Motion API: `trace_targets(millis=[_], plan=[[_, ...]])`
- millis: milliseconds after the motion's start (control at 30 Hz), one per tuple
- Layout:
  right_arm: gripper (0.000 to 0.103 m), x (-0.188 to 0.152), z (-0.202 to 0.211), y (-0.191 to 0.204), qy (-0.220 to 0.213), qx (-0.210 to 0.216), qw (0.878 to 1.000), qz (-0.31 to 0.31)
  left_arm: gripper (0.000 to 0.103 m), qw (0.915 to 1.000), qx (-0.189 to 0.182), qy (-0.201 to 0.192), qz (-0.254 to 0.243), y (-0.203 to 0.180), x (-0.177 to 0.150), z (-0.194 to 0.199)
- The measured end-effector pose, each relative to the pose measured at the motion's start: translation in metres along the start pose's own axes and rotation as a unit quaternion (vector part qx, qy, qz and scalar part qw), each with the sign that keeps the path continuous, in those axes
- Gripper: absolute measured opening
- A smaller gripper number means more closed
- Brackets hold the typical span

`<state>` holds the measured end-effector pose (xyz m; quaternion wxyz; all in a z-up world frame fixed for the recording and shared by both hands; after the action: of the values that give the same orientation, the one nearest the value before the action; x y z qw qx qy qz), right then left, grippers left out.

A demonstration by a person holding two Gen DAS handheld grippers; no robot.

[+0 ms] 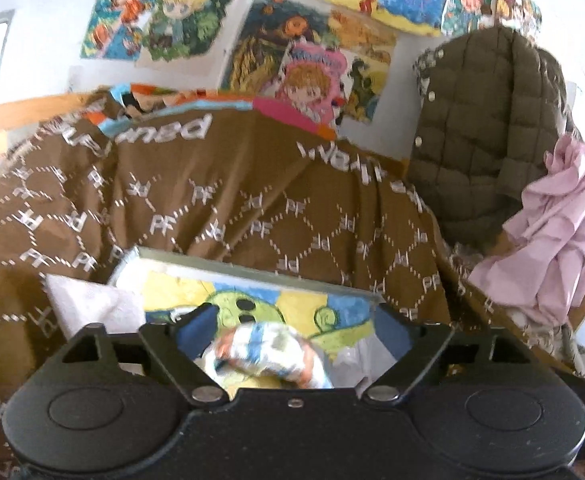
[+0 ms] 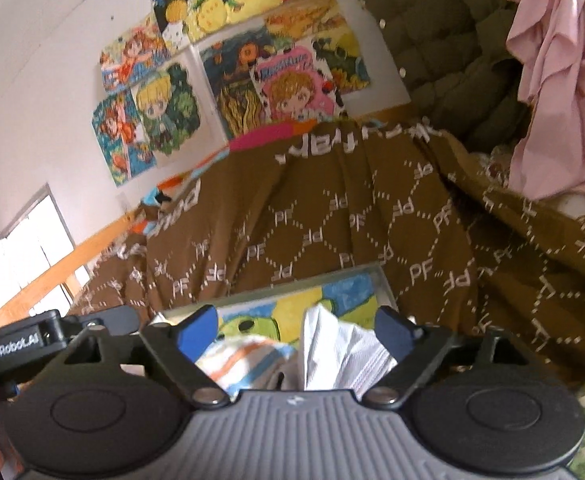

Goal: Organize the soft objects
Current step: 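Lower both items into the tray and open both grippers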

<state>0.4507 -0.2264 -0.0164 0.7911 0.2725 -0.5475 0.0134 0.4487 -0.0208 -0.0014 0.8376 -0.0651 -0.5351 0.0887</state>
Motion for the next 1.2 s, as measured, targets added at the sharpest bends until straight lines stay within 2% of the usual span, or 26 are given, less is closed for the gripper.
trace_targets(millis=[67,167,367,600,900,1200], plan=[[0.096,0.010,0.012,0.004,-0.011,0.001,1.000,0.003,0.098,0.9999,0.004,-0.013,0.005,0.000,0.006,0.012],[0.100,0.022,0.030,0.010,-0.025,0.000,1.000,0.011,0.102,0.9995,0.009,-0.028,0.007,-0.001,0.013,0.030],[0.103,0.035,0.066,0.026,-0.037,-0.010,0.998,0.043,0.102,0.9980,0.016,-0.061,0.008,-0.006,0.025,0.067],[0.103,0.045,0.100,0.054,-0.052,-0.012,0.995,0.086,0.102,0.9967,0.013,-0.079,0.013,-0.013,0.032,0.103],[0.103,0.049,0.129,0.073,-0.063,-0.008,0.993,0.104,0.102,0.9943,0.020,-0.105,0.003,-0.018,0.033,0.146],[0.103,0.034,0.150,0.071,-0.056,-0.013,0.994,0.090,0.102,0.9929,0.028,-0.115,-0.002,-0.017,0.022,0.174]])
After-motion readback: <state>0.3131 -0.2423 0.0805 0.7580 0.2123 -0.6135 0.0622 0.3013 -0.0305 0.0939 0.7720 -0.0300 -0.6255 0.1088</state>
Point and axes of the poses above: each gripper's, at about its wrist camera, not at the fingertips, and z roughly against the way its jaws point, y to its left, x to its top, the point moved 9 cm from there along -z, roughly the way its jaws point, and after that the axes turned 9 degrees about x, right-handed, at the moved point
